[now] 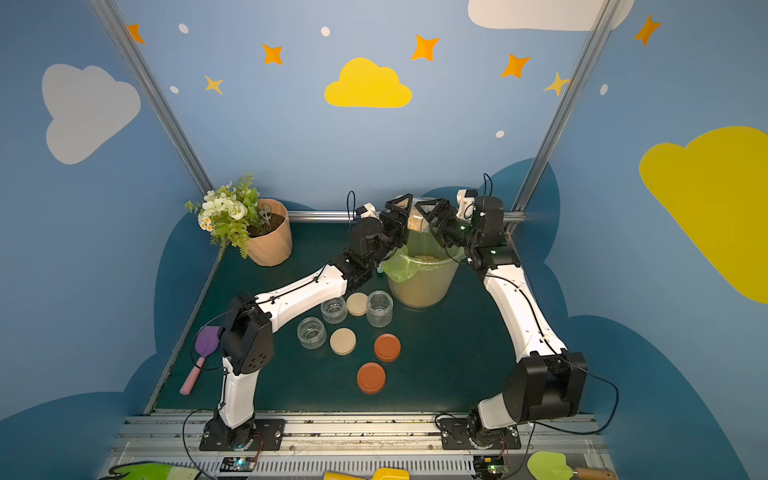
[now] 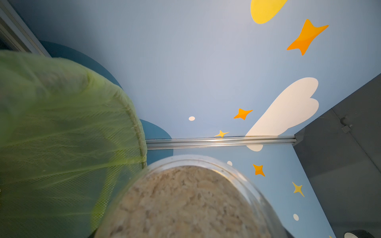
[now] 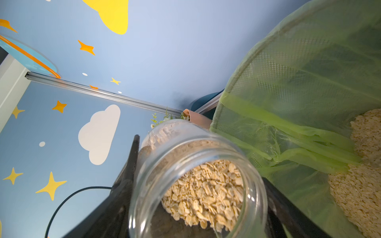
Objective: Empty expired oatmeal from jars
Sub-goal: Pour the expired oatmeal into the trash bin.
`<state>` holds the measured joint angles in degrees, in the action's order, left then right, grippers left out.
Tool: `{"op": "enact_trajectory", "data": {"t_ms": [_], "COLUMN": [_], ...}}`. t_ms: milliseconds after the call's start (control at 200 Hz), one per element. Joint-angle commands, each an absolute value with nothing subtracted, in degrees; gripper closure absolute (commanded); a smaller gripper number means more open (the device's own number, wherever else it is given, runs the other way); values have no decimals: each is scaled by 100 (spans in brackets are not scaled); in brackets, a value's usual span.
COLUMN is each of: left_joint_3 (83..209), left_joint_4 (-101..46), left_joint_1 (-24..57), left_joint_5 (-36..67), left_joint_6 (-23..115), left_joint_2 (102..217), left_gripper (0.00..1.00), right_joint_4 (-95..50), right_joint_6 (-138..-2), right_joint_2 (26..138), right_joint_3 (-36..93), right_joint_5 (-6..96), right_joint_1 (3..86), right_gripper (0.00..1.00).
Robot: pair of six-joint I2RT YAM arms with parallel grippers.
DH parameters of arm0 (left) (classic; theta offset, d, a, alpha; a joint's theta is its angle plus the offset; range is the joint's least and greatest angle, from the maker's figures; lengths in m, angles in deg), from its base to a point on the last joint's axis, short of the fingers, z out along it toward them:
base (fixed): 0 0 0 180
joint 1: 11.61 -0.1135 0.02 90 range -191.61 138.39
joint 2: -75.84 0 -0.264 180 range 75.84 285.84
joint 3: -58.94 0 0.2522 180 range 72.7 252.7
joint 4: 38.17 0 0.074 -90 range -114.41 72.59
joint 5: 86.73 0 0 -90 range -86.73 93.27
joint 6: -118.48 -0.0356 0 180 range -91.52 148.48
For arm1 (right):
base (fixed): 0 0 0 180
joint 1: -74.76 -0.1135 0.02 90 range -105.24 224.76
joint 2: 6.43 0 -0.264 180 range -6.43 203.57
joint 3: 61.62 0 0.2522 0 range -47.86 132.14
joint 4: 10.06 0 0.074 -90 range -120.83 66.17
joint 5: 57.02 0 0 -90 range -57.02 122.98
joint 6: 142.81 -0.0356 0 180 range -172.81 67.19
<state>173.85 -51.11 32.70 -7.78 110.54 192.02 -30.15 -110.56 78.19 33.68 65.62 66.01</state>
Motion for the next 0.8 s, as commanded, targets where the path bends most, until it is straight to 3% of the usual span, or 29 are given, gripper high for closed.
{"op": "enact_trajectory", "data": {"t_ms": [0, 85, 125, 270, 796], "left_joint_3": [17655, 17658, 17659, 17655, 18506], "left_joint_4": [-5753, -5764, -5742, -5746, -4677], "left_joint_1": [3002, 3013, 3007, 2996, 2972], "left_joint_5": [-1290, -1259, -1251, -1194, -512], "left_joint_6": [10714, 10714, 10710, 10705, 9514], "left_joint_2": [19028, 19054, 19045, 19044, 19290], "left_gripper": [97, 97, 97, 97, 97], "right_joint_4": [-3318, -3268, -3305, -3267, -4067], "right_joint_6": [-10722, -10711, -10655, -10515, -9778], "right_joint_2": [7900, 7887, 7843, 7698, 6981], "right_joint_3": [3520, 3499, 3460, 3332, 3178], "right_joint_5": [6066, 6130, 6046, 5987, 5912], "right_joint_1": [7013, 7054, 7054, 7110, 7580], "right_gripper": [11, 11, 4, 1, 1]}}
